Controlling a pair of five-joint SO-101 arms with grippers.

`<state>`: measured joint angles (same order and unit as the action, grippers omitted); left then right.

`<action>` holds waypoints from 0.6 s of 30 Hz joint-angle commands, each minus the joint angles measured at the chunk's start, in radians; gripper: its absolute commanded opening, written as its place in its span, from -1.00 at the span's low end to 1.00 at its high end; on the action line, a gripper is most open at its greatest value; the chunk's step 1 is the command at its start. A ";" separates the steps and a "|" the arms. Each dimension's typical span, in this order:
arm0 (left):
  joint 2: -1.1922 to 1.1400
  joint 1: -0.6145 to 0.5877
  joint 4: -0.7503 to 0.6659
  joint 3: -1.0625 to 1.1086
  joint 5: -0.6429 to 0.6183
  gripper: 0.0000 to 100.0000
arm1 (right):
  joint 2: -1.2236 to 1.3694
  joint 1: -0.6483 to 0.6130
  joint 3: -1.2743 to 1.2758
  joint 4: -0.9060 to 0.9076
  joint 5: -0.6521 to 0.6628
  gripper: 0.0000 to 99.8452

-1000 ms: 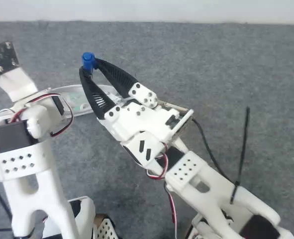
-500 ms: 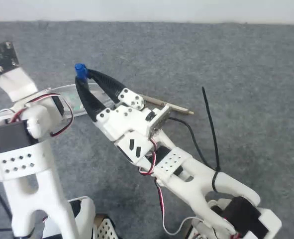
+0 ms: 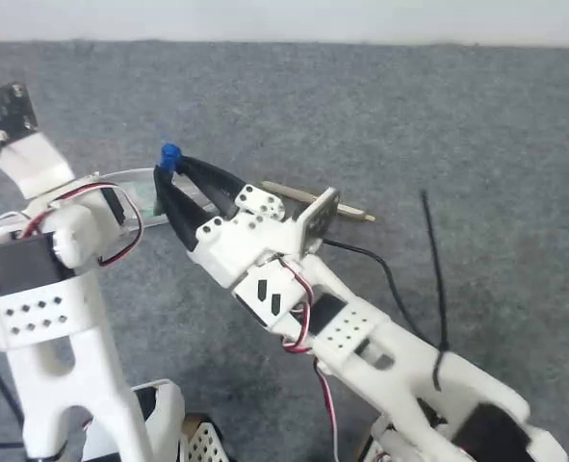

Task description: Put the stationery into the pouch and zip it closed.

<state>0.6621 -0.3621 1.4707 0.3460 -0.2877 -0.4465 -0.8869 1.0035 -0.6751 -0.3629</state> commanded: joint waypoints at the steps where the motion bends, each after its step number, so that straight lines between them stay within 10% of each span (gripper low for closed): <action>1: 0.002 0.005 -0.040 -0.016 -0.011 -0.98 | -0.151 0.021 -0.008 0.200 -0.091 -0.99; 18: -0.003 0.003 -0.038 -0.015 -0.011 -0.98 | -0.236 -0.070 -0.011 0.510 0.103 -0.91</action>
<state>0.6621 -0.3621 1.4707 0.3460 -0.2877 -0.6352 -0.9206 1.0035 -0.2041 -0.3153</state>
